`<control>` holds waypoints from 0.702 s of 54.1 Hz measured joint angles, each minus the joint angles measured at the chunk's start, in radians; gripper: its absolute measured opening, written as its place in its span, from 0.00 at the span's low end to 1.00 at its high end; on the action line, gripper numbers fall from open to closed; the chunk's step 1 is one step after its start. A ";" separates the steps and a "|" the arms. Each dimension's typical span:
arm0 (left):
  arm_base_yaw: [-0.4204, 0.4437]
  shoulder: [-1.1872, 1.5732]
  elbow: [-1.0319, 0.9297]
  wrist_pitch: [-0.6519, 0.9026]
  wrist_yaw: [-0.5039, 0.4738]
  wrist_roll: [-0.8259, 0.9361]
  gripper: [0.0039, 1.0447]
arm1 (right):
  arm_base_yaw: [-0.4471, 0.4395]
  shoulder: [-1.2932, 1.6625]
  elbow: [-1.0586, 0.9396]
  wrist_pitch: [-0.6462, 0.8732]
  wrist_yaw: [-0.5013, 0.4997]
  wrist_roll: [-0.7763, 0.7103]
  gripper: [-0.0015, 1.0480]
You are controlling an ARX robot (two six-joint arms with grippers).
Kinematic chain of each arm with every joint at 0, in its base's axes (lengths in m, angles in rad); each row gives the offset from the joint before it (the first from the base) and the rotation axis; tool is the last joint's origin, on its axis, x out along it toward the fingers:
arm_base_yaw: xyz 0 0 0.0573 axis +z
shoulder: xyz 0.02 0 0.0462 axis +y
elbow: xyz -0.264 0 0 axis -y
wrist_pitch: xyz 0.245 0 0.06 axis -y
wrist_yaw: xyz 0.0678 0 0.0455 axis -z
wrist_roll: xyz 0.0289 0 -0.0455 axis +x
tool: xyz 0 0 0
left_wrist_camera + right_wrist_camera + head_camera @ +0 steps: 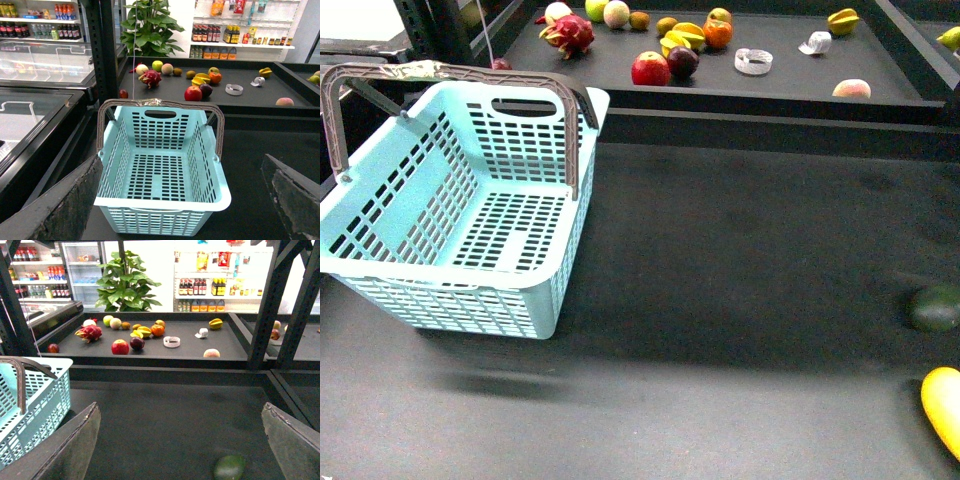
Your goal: Pick mango with right arm and hold basket with left
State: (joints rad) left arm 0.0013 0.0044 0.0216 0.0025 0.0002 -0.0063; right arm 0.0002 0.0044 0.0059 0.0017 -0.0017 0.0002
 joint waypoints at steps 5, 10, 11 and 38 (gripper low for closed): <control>0.000 0.000 0.000 0.000 0.000 0.000 0.92 | 0.000 0.000 0.000 0.000 0.000 0.000 0.92; 0.000 0.000 0.000 0.000 0.000 0.000 0.92 | 0.000 0.000 0.000 0.000 0.000 0.000 0.92; 0.000 0.000 0.000 0.000 0.000 0.000 0.92 | 0.000 0.000 0.000 0.000 0.000 0.000 0.92; 0.000 0.000 0.000 0.000 0.000 0.000 0.92 | 0.000 0.000 0.000 0.000 0.000 0.000 0.92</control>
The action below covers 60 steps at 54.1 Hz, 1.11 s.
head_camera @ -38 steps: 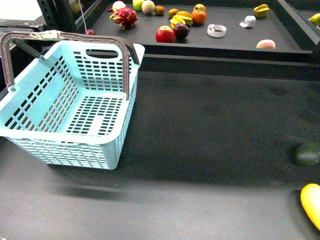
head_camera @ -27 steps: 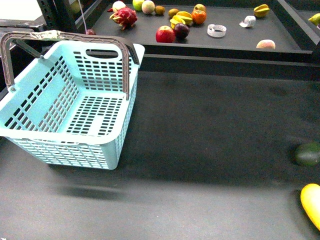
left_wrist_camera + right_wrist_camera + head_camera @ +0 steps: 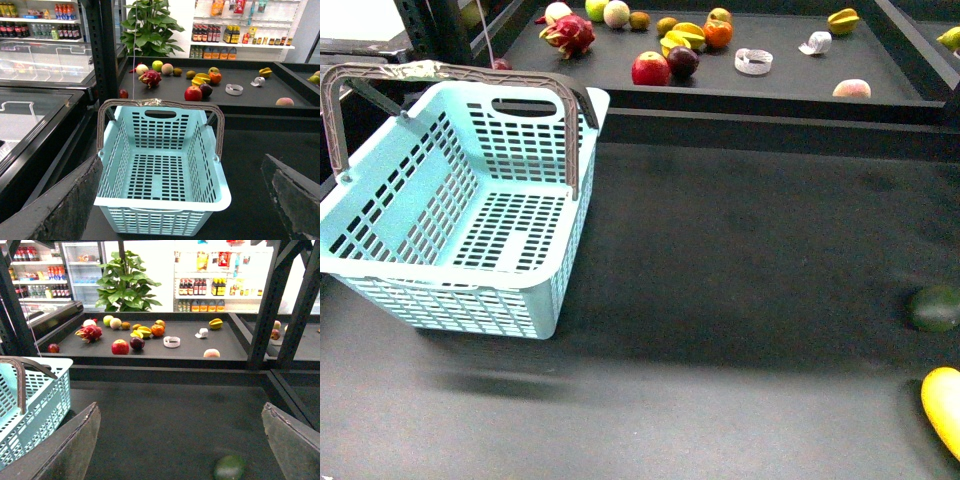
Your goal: Pick mango with right arm and hold basket with left
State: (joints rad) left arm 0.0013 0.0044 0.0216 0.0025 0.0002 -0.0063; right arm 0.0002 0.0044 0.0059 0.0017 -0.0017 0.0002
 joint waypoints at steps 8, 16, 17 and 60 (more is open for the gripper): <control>0.000 0.000 0.000 0.000 0.000 0.000 0.92 | 0.000 0.000 0.000 0.000 0.000 0.000 0.92; 0.000 0.000 0.000 0.000 0.000 0.000 0.92 | 0.000 0.000 0.000 0.000 0.000 0.000 0.92; 0.000 0.000 0.000 0.000 0.000 0.000 0.92 | 0.000 0.000 0.000 0.000 0.000 0.000 0.92; -0.166 0.901 0.175 0.552 -0.504 -0.526 0.92 | 0.000 0.000 0.000 0.000 0.000 0.000 0.92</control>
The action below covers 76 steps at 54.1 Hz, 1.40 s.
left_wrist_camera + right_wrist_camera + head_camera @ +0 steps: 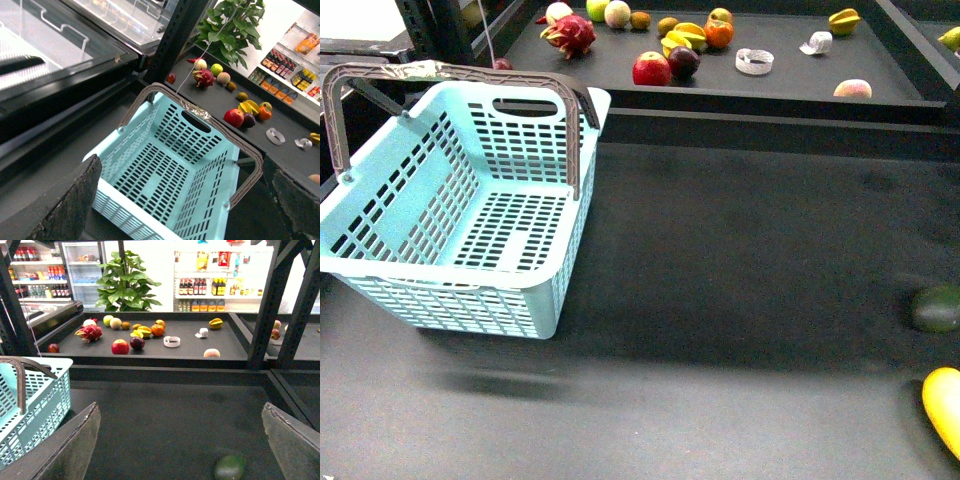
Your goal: Pick mango with right arm and hold basket with left
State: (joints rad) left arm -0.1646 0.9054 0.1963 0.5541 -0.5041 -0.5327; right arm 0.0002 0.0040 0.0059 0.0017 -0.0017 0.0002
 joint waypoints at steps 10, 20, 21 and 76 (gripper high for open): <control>-0.010 0.422 0.170 0.116 0.070 -0.295 0.92 | 0.000 0.000 0.000 0.000 0.000 0.000 0.92; -0.015 0.688 0.359 0.126 0.125 -0.552 0.92 | 0.000 0.000 0.000 0.000 0.000 0.000 0.92; -0.015 0.710 0.378 0.126 0.132 -0.580 0.92 | 0.000 0.000 0.000 0.000 0.000 0.000 0.92; 0.143 1.419 1.249 -0.092 0.286 -0.928 0.92 | 0.000 0.000 0.000 0.000 0.000 0.000 0.92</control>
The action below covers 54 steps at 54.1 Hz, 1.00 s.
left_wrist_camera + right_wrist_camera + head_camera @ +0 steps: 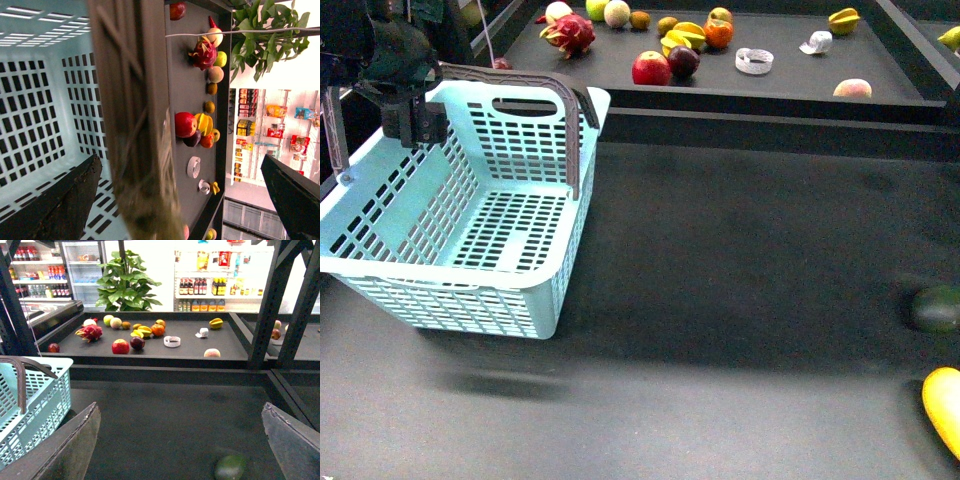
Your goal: Pick mango with right arm and hold basket with left
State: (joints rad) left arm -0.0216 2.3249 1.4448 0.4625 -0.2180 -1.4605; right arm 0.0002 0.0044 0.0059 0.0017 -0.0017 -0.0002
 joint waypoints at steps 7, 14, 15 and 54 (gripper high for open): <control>0.021 0.089 0.132 -0.058 0.019 0.013 0.92 | 0.000 0.000 0.000 0.000 0.000 0.000 0.92; 0.039 0.155 0.249 -0.075 0.037 0.024 0.82 | 0.000 0.000 0.000 0.000 0.000 0.000 0.92; 0.041 0.164 0.266 -0.076 0.037 0.024 0.79 | 0.000 0.000 0.000 0.000 0.000 0.000 0.92; 0.068 0.176 0.310 -0.114 0.072 -0.001 0.06 | 0.000 0.000 0.000 0.000 0.000 0.000 0.92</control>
State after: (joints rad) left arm 0.0467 2.5011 1.7546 0.3489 -0.1463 -1.4612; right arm 0.0002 0.0040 0.0059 0.0017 -0.0017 0.0002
